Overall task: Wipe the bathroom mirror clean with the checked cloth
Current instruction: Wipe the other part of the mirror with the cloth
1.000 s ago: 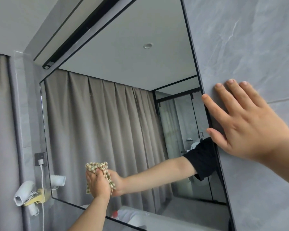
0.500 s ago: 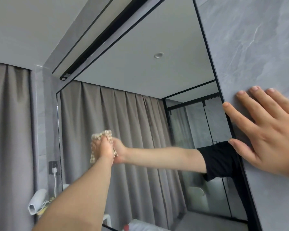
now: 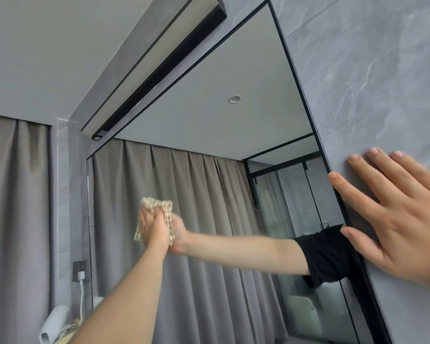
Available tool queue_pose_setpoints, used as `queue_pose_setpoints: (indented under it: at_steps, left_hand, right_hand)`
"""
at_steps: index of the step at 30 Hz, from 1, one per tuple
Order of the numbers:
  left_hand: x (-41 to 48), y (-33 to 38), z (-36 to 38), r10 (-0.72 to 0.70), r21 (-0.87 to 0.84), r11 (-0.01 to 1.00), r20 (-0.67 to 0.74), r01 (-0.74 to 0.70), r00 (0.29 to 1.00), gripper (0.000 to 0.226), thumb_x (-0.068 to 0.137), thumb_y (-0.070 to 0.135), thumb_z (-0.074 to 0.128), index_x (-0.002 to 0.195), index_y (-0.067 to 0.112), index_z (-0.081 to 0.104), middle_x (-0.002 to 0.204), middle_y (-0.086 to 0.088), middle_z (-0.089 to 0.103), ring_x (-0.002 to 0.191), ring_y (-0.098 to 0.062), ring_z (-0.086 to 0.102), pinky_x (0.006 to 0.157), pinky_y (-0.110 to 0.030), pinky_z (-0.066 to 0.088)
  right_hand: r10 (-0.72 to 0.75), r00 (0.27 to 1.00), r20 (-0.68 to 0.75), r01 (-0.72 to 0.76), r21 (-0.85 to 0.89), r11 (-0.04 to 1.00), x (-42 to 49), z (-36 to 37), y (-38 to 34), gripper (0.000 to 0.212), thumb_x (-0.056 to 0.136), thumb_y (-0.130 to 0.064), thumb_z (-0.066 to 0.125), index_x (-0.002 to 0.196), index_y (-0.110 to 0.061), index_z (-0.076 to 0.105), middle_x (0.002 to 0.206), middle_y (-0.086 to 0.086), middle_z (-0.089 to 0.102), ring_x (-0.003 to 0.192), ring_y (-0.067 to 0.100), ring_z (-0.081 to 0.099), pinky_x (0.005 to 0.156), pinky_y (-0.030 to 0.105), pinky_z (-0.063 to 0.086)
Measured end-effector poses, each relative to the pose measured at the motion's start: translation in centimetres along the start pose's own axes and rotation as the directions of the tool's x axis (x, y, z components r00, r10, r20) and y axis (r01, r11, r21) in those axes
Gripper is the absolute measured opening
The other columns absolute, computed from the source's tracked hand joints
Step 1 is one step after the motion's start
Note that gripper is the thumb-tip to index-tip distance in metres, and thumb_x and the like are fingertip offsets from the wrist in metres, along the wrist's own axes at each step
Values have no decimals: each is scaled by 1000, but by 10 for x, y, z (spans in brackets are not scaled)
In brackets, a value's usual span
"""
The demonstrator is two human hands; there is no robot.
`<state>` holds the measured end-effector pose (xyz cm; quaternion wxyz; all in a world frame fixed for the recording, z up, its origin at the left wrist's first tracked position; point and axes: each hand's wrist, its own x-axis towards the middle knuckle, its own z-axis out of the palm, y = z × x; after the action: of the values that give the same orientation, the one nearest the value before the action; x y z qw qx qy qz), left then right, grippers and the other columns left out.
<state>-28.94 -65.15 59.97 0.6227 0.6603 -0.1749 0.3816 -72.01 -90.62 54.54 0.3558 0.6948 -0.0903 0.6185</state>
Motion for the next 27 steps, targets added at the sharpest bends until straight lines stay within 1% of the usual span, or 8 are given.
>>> queue_pose_setpoints:
  at_steps: [5, 10, 13, 16, 19, 21, 24, 27]
  left_hand:
    - [-58, -79, -12, -181, -43, 983, -30, 180, 983, 81, 88, 54, 29, 156, 12, 27, 161, -10, 30, 150, -26, 25, 123, -45, 14]
    - [-42, -75, -14, -279, -23, 960, -20, 278, 960, 85, 82, 55, 27, 149, 5, 38, 153, -16, 41, 144, -34, 33, 120, -50, 23]
    - [-17, -47, -13, -236, -31, 971, -22, 235, 972, 81, 87, 54, 31, 151, 5, 35, 156, -17, 37, 146, -33, 30, 121, -48, 20]
    - [9, -10, -5, -154, -1, 988, -14, 154, 988, 66, 104, 42, 35, 158, 8, 19, 165, -12, 18, 153, -27, 14, 124, -41, 6]
    - [36, 31, 6, -82, 39, 996, 12, 82, 997, 64, 106, 39, 33, 159, 10, 12, 167, -10, 10, 154, -25, 7, 124, -39, 1]
    - [44, 47, 12, -50, 70, 996, 12, 49, 999, 64, 106, 37, 33, 159, 8, 12, 167, -13, 11, 154, -27, 9, 124, -39, 2]
    - [47, 49, 12, -46, 82, 996, -2, 47, 999, 64, 106, 39, 31, 159, 9, 13, 167, -12, 11, 154, -26, 9, 124, -39, 2]
    - [44, 47, 13, -49, 89, 995, 2, 49, 999, 64, 106, 39, 30, 159, 9, 12, 167, -11, 12, 154, -25, 9, 125, -39, 2]
  right_hand:
    - [2, 1000, -17, -2, 0, 1000, 0, 4, 1, 76, 84, -52, 45, 145, -6, 47, 143, 32, 45, 135, 53, 35, 119, 57, 15]
    - [-7, 1000, -1, 7, 1, 1000, 1, -1, 1, 74, 87, -52, 44, 144, -5, 49, 142, 32, 46, 135, 53, 37, 119, 58, 18]
    - [1, 1000, 30, -1, -13, 1000, 1, -7, 0, 73, 86, -51, 45, 144, -6, 49, 143, 31, 47, 136, 52, 39, 118, 59, 22]
    - [-3, 998, 66, 5, -28, 1000, 1, -11, 1, 73, 87, -52, 45, 144, -6, 50, 143, 31, 47, 135, 51, 40, 116, 61, 26]
    - [-1, 998, 59, 2, -2, 1000, 2, -16, -1, 70, 89, -51, 44, 143, -6, 51, 141, 29, 50, 133, 49, 44, 114, 59, 31]
    - [27, 999, 29, -28, 22, 999, 8, -21, 0, 66, 91, -47, 42, 141, -5, 53, 134, 23, 58, 124, 44, 54, 106, 55, 39]
    - [86, 996, 2, -86, 44, 995, 50, -27, 6, 59, 95, -37, 36, 141, -3, 52, 107, 13, 65, 88, 38, 60, 78, 47, 43]
    - [144, 988, -48, -143, 25, 989, 108, -19, 19, 57, 96, -31, 35, 142, -1, 47, 122, 13, 61, 92, 38, 58, 76, 47, 40]
